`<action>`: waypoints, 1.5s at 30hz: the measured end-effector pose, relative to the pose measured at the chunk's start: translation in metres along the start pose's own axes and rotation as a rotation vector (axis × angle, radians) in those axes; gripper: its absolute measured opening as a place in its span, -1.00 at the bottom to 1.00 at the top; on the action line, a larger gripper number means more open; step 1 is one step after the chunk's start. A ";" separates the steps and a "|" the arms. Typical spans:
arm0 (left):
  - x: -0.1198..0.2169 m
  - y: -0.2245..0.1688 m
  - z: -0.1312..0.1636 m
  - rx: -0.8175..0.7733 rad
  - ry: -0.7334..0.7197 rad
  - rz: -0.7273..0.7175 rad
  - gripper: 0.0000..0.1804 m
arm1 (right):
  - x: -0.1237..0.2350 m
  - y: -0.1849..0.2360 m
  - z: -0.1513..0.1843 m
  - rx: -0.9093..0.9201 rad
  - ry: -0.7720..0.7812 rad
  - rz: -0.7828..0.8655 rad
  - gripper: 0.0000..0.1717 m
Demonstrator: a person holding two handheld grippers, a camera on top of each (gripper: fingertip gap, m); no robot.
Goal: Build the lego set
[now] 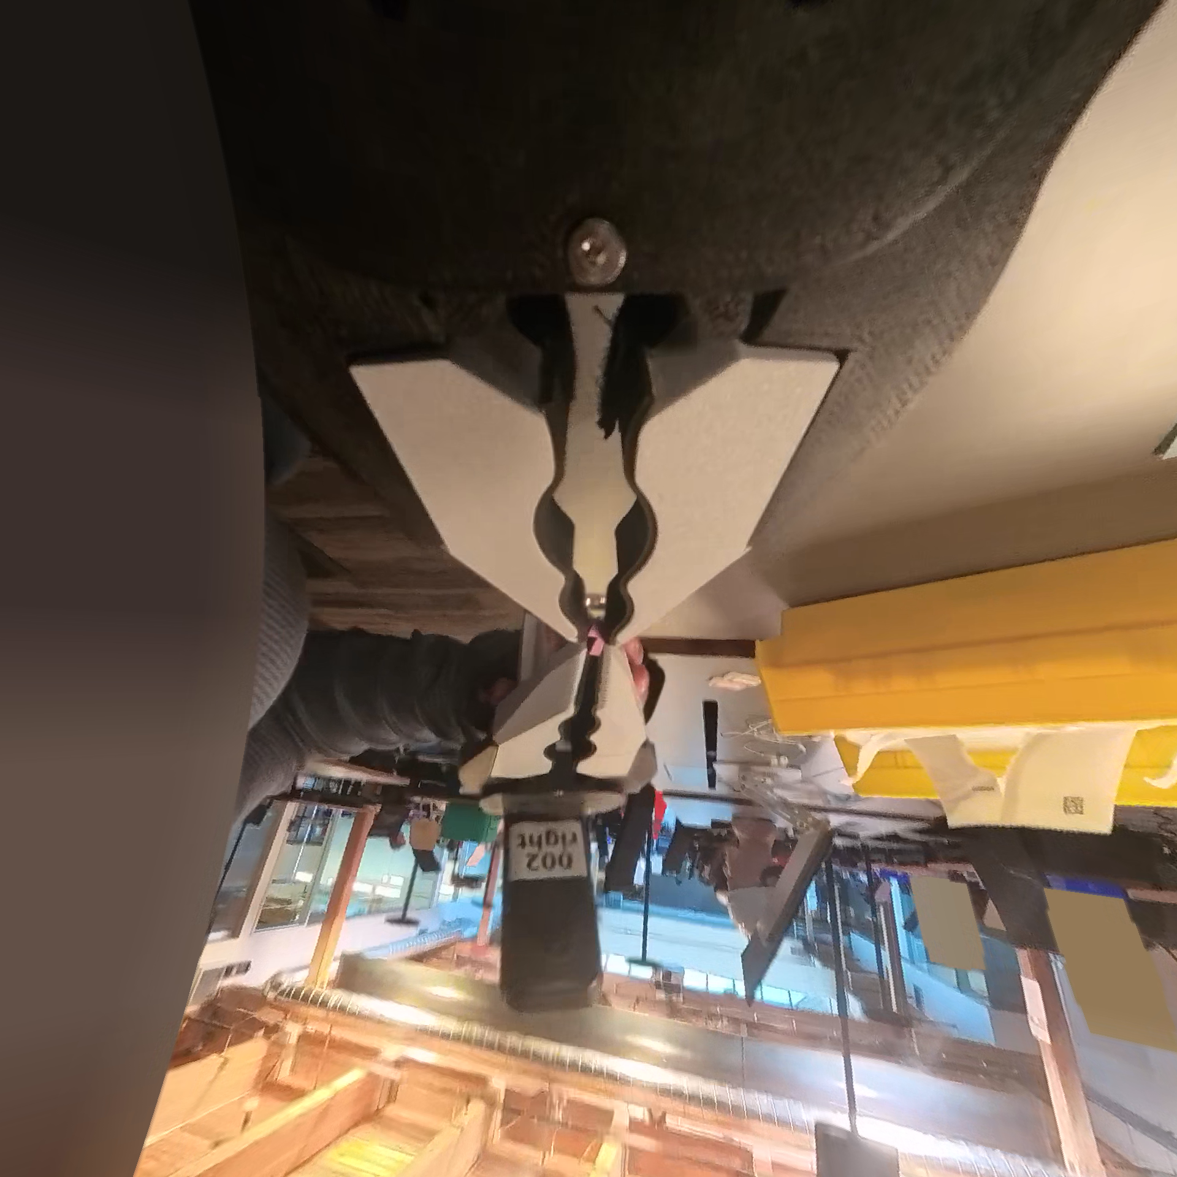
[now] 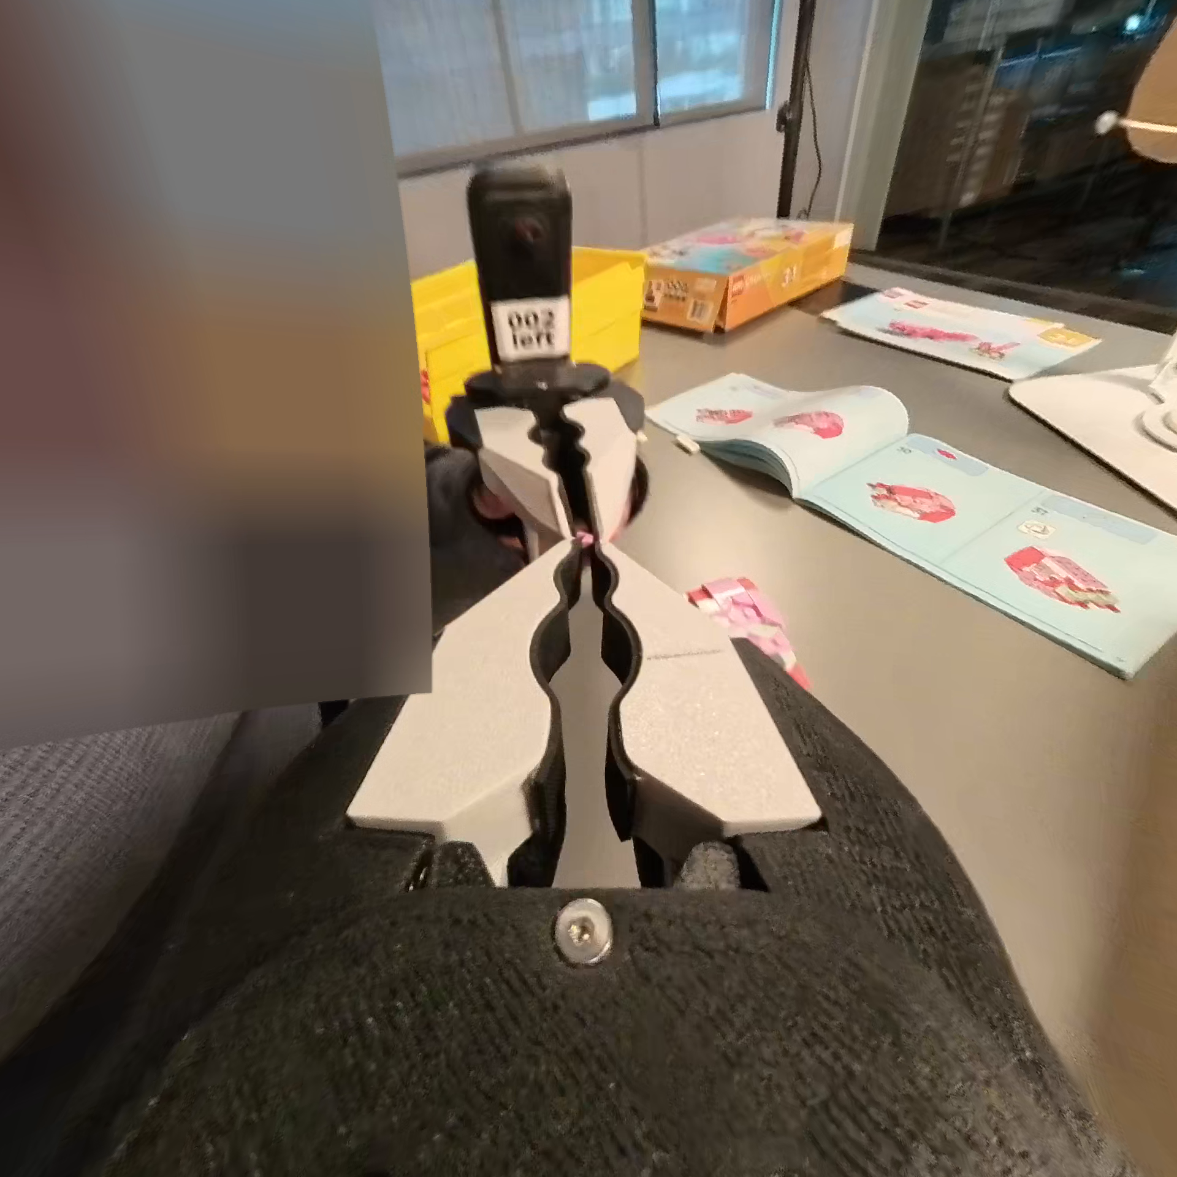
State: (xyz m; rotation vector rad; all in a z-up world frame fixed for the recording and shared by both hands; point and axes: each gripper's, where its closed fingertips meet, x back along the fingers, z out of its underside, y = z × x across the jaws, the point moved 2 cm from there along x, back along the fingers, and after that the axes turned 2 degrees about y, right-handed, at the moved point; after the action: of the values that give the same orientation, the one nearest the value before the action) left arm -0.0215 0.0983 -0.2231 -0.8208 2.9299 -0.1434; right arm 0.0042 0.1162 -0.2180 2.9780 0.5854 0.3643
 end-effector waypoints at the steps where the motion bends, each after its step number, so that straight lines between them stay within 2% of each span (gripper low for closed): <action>1: 0.002 0.003 0.003 -0.008 0.037 -0.015 -0.93 | 0.001 -0.004 0.005 0.028 0.042 0.030 -1.00; 5: 0.030 0.036 0.003 -0.111 0.109 -0.245 -0.54 | 0.017 -0.037 0.043 0.326 0.389 0.262 -1.00; 7: 0.042 0.053 0.011 -0.073 0.183 -0.326 -0.34 | 0.025 -0.047 0.064 0.508 0.581 0.324 -1.00; 9: 0.047 0.066 0.029 0.003 0.283 -0.368 -0.13 | 0.027 -0.050 0.080 0.659 0.707 0.335 -1.00; 13: 0.044 0.069 0.044 0.006 0.361 -0.380 -0.23 | 0.026 -0.049 0.103 0.936 0.820 0.319 -0.99; 19: 0.041 0.068 0.051 -0.023 0.402 -0.383 -0.25 | 0.028 -0.042 0.118 1.157 0.811 0.281 -0.99; 26: 0.040 0.067 0.054 0.006 0.407 -0.364 -0.19 | 0.030 -0.041 0.123 1.200 0.830 0.219 -0.99; 35: 0.039 0.071 0.058 0.044 0.422 -0.380 -0.04 | 0.031 -0.044 0.118 1.066 0.826 0.207 -0.85; 41: 0.038 0.071 0.061 0.034 0.448 -0.385 -0.02 | 0.033 -0.045 0.115 0.883 0.804 0.221 -0.76; 45: 0.038 0.071 0.061 0.043 0.446 -0.380 -0.02 | 0.033 -0.040 0.114 0.635 0.747 0.191 -0.71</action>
State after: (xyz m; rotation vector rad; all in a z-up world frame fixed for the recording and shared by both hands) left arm -0.0832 0.1350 -0.2944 -1.5053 3.1020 -0.4707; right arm 0.0478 0.1611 -0.3266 3.4304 0.5305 1.6232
